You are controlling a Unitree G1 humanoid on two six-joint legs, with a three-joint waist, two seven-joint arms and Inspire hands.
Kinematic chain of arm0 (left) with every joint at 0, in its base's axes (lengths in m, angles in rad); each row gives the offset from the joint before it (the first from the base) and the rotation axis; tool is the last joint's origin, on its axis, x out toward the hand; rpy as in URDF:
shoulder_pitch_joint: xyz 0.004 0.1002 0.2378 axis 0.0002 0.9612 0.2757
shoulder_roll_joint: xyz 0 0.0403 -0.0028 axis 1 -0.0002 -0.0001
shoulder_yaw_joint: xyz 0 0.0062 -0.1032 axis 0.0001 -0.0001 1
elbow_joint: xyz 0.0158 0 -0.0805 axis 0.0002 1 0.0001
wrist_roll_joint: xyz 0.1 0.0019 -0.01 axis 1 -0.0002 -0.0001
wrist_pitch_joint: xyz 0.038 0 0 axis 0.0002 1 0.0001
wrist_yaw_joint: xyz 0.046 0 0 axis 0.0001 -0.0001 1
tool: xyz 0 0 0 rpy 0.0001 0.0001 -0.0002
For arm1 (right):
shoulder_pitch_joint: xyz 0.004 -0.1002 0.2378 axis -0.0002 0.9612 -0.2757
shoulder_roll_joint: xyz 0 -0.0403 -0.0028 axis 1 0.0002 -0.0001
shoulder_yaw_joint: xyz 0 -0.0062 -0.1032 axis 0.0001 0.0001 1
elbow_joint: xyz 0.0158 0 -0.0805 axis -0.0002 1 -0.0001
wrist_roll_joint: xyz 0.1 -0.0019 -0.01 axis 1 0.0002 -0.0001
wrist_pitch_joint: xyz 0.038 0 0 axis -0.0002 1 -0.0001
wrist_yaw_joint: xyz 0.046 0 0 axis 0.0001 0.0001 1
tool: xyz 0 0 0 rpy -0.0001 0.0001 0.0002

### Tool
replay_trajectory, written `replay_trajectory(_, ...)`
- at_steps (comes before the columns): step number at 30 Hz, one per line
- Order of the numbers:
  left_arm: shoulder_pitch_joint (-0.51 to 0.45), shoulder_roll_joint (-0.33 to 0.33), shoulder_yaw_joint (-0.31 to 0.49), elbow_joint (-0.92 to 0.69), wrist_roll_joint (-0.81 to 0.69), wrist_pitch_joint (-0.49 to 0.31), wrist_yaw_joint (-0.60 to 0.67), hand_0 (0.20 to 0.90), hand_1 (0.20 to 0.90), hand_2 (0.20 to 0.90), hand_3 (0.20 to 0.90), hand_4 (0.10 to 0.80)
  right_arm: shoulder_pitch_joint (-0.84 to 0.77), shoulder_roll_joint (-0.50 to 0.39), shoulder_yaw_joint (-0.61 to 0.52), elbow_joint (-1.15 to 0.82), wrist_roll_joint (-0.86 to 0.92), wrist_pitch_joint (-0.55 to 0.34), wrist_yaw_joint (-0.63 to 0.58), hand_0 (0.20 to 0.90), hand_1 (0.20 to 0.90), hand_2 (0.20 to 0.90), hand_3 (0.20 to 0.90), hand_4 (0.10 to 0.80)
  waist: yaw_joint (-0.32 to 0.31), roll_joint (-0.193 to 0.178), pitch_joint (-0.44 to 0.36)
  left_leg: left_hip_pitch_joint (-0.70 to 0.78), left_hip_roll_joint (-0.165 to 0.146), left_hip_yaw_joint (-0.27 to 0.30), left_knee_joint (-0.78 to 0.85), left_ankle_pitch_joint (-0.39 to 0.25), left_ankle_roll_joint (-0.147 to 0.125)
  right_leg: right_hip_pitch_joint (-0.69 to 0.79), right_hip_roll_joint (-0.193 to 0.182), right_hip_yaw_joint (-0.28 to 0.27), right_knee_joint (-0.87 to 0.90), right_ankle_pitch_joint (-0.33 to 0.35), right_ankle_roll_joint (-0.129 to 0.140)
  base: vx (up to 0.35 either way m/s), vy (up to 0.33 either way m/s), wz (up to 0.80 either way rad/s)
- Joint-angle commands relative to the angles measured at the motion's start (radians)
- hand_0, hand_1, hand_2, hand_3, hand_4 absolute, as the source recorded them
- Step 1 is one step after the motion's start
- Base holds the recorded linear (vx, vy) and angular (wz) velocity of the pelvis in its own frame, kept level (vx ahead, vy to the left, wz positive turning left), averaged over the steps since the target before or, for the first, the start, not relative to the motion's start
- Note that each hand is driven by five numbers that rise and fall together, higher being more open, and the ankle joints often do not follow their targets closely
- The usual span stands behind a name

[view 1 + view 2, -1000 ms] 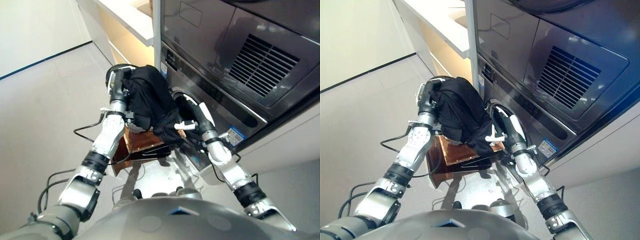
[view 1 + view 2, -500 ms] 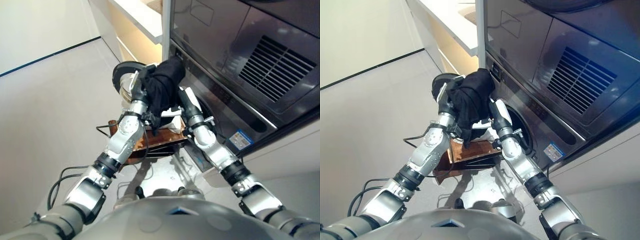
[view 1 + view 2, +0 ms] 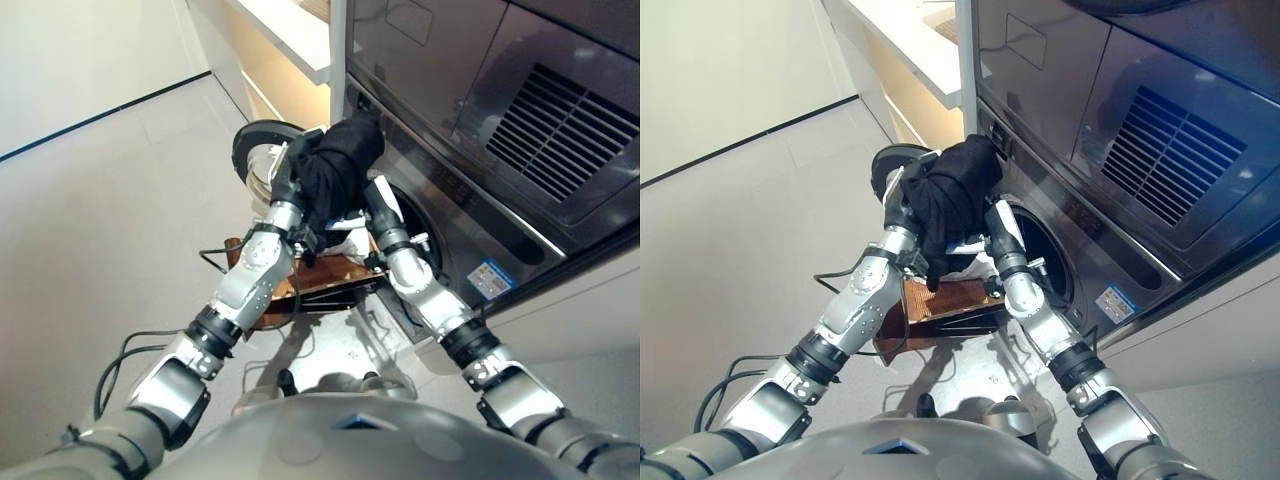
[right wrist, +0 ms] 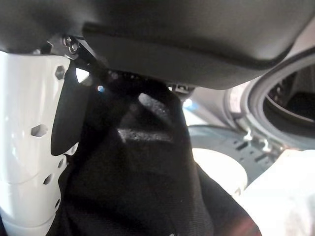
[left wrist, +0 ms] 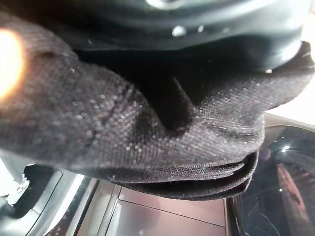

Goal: Pick up the clothes and place them into the washing machine

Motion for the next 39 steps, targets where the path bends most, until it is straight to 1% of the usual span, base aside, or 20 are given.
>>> replay_trajectory(1,-0.109,-0.042,0.029,-0.084,-0.01,-0.109,-0.031,0.507,0.507,0.507,0.507,0.52,-0.075,0.058,-0.04,-0.061,0.08,-0.148,-0.009,0.2,0.2,0.2,0.2,0.3,0.034,-0.013,-0.09,0.009,0.045,-0.001,0.022,-0.053,-0.065,-0.088,-0.02,0.0,0.09,-0.027,0.015,0.0,0.0,0.0)
replay_trajectory(2,-0.109,-0.042,0.029,-0.084,-0.01,-0.109,-0.031,0.719,0.719,0.719,0.719,0.671,-0.075,0.058,-0.04,-0.061,0.081,-0.148,-0.009,0.2,0.2,0.2,0.2,0.3,0.034,-0.013,-0.09,0.01,0.045,-0.001,0.022,-0.053,-0.065,-0.088,-0.02,0.0,0.09,-0.027,0.015,0.0,0.0,0.0)
replay_trajectory(3,-0.106,-0.041,0.033,-0.084,-0.01,-0.109,-0.029,0.801,0.801,0.801,0.801,0.729,-0.072,0.066,-0.043,-0.052,0.109,-0.154,-0.007,0.2,0.2,0.2,0.2,0.3,0.035,-0.015,-0.09,0.009,0.045,-0.001,0.022,-0.053,-0.065,-0.088,-0.02,0.0,0.09,-0.027,0.015,0.0,0.0,0.0)
replay_trajectory(4,-0.104,-0.041,0.036,-0.084,-0.012,-0.11,-0.027,0.862,0.862,0.862,0.862,0.773,-0.067,0.073,-0.045,-0.047,0.133,-0.159,-0.003,0.2,0.2,0.2,0.2,0.3,0.036,-0.016,-0.089,0.009,0.045,-0.002,0.022,-0.053,-0.064,-0.087,-0.02,0.0,0.089,-0.027,0.015,0.0,0.0,0.0)
replay_trajectory(5,-0.102,-0.042,0.037,-0.084,-0.017,-0.112,-0.026,0.9,0.9,0.9,0.9,0.8,-0.064,0.08,-0.047,-0.041,0.16,-0.164,-0.001,0.2,0.2,0.2,0.2,0.3,0.036,-0.016,-0.088,0.009,0.046,-0.002,0.022,-0.052,-0.065,-0.087,-0.02,0.0,0.089,-0.027,0.015,0.0,0.0,0.0)
replay_trajectory(7,-0.096,-0.042,0.04,-0.086,-0.025,-0.112,-0.027,0.9,0.9,0.9,0.9,0.8,-0.054,0.1,-0.058,-0.024,0.223,-0.176,0.003,0.2,0.2,0.2,0.2,0.3,0.037,-0.017,-0.088,0.01,0.046,-0.003,0.021,-0.052,-0.065,-0.086,-0.021,-0.002,0.087,-0.028,0.014,0.0,0.0,0.0)
replay_trajectory(8,-0.091,-0.039,0.049,-0.093,-0.028,-0.113,-0.026,0.9,0.9,0.9,0.9,0.8,-0.037,0.095,-0.08,-0.033,0.265,-0.187,0.017,0.2,0.2,0.2,0.2,0.3,0.036,-0.017,-0.088,0.01,0.046,-0.002,0.02,-0.052,-0.065,-0.087,-0.022,-0.002,0.087,-0.027,0.015,0.0,0.0,0.0)
replay_trajectory(9,-0.091,-0.039,0.049,-0.093,-0.028,-0.113,-0.026,0.9,0.9,0.9,0.9,0.8,-0.037,0.095,-0.08,-0.033,0.265,-0.187,0.017,0.2,0.2,0.2,0.2,0.3,0.036,-0.017,-0.088,0.01,0.046,-0.002,0.02,-0.052,-0.065,-0.087,-0.022,-0.002,0.087,-0.027,0.015,0.0,0.0,0.0)
replay_trajectory(10,-0.087,-0.039,0.051,-0.1,-0.035,-0.112,-0.028,0.9,0.9,0.9,0.9,0.8,-0.02,0.1,-0.092,-0.055,0.321,-0.2,0.031,0.2,0.2,0.2,0.2,0.3,0.036,-0.018,-0.087,0.009,0.046,-0.002,0.021,-0.052,-0.065,-0.088,-0.022,-0.002,0.088,-0.026,0.015,0.0,0.0,0.0)
replay_trajectory(17,-0.07,-0.037,0.068,-0.092,-0.045,-0.112,-0.024,0.9,0.9,0.9,0.9,0.8,0.004,0.111,-0.11,-0.084,0.387,-0.226,0.04,0.2,0.2,0.2,0.2,0.3,0.035,-0.016,-0.087,0.008,0.044,0.001,0.017,-0.051,-0.065,-0.093,-0.023,-0.002,0.09,-0.025,0.016,0.0,0.0,0.0)
replay_trajectory(24,-0.042,-0.008,0.119,-0.07,-0.018,-0.105,-0.015,0.9,0.9,0.9,0.9,0.8,0.047,0.097,-0.144,-0.139,0.391,-0.237,0.035,0.2,0.2,0.2,0.2,0.3,0.033,-0.016,-0.086,0.009,0.044,0.007,0.017,-0.052,-0.065,-0.096,-0.025,-0.002,0.092,-0.024,0.016,0.0,0.0,0.0)
replay_trajectory(25,-0.02,0.009,0.137,-0.061,-0.005,-0.096,-0.025,0.9,0.9,0.9,0.9,0.8,0.06,0.092,-0.153,-0.156,0.384,-0.239,0.038,0.2,0.2,0.2,0.2,0.3,0.033,-0.016,-0.086,0.009,0.044,0.009,0.017,-0.053,-0.065,-0.098,-0.024,-0.001,0.092,-0.024,0.017,0.0,0.0,0.0)
replay_trajectory(27,-0.008,0.015,0.147,-0.054,0.008,-0.092,-0.023,0.9,0.9,0.9,0.9,0.8,0.068,0.087,-0.156,-0.167,0.38,-0.239,0.039,0.2,0.2,0.2,0.2,0.3,0.034,-0.017,-0.086,0.009,0.044,0.01,0.018,-0.053,-0.065,-0.098,-0.024,0.0,0.091,-0.024,0.017,0.0,0.0,0.0)
replay_trajectory(28,0.007,0.031,0.167,-0.028,0.039,-0.082,-0.018,0.9,0.9,0.9,0.9,0.8,0.083,0.08,-0.175,-0.188,0.378,-0.24,0.038,0.2,0.2,0.2,0.2,0.3,0.034,-0.018,-0.084,0.006,0.044,0.01,0.021,-0.053,-0.065,-0.1,-0.023,0.0,0.092,-0.023,0.017,0.0,0.0,0.0)
replay_trajectory(30,0.014,0.042,0.172,-0.012,0.05,-0.073,-0.028,0.9,0.9,0.9,0.9,0.8,0.091,0.077,-0.183,-0.196,0.375,-0.24,0.039,0.2,0.2,0.2,0.2,0.3,0.034,-0.019,-0.084,0.005,0.045,0.01,0.021,-0.053,-0.065,-0.099,-0.022,0.0,0.091,-0.024,0.017,0.0,0.0,0.0)
replay_trajectory(33,0.046,0.093,0.192,0.033,0.103,-0.045,-0.071,0.9,0.9,0.9,0.9,0.8,0.116,0.071,-0.212,-0.212,0.368,-0.244,0.045,0.2,0.2,0.2,0.2,0.3,0.033,-0.021,-0.083,0.004,0.047,0.011,0.02,-0.052,-0.067,-0.102,-0.022,-0.002,0.09,-0.023,0.019,0.0,0.0,0.0)
replay_trajectory(34,0.069,0.126,0.208,0.053,0.146,-0.038,-0.091,0.9,0.9,0.9,0.9,0.8,0.12,0.074,-0.224,-0.21,0.368,-0.246,0.051,0.2,0.2,0.2,0.2,0.3,0.035,-0.021,-0.084,0.002,0.047,0.011,0.02,-0.052,-0.067,-0.103,-0.021,-0.003,0.09,-0.023,0.019,0.0,0.0,0.0)
replay_trajectory(35,0.069,0.126,0.208,0.053,0.146,-0.038,-0.091,0.9,0.9,0.9,0.9,0.8,0.121,0.074,-0.224,-0.21,0.368,-0.246,0.051,0.2,0.2,0.2,0.2,0.3,0.035,-0.021,-0.084,0.002,0.047,0.011,0.02,-0.052,-0.067,-0.104,-0.021,-0.003,0.09,-0.023,0.019,0.0,0.0,0.0)
replay_trajectory(39,0.137,0.202,0.258,0.098,0.237,-0.027,-0.129,0.9,0.9,0.9,0.9,0.8,0.124,0.072,-0.26,-0.205,0.362,-0.252,0.056,0.2,0.2,0.2,0.2,0.3,0.043,-0.022,-0.082,-0.001,0.048,0.011,0.022,-0.053,-0.067,-0.108,-0.022,-0.003,0.088,-0.021,0.021,0.0,0.0,0.0)
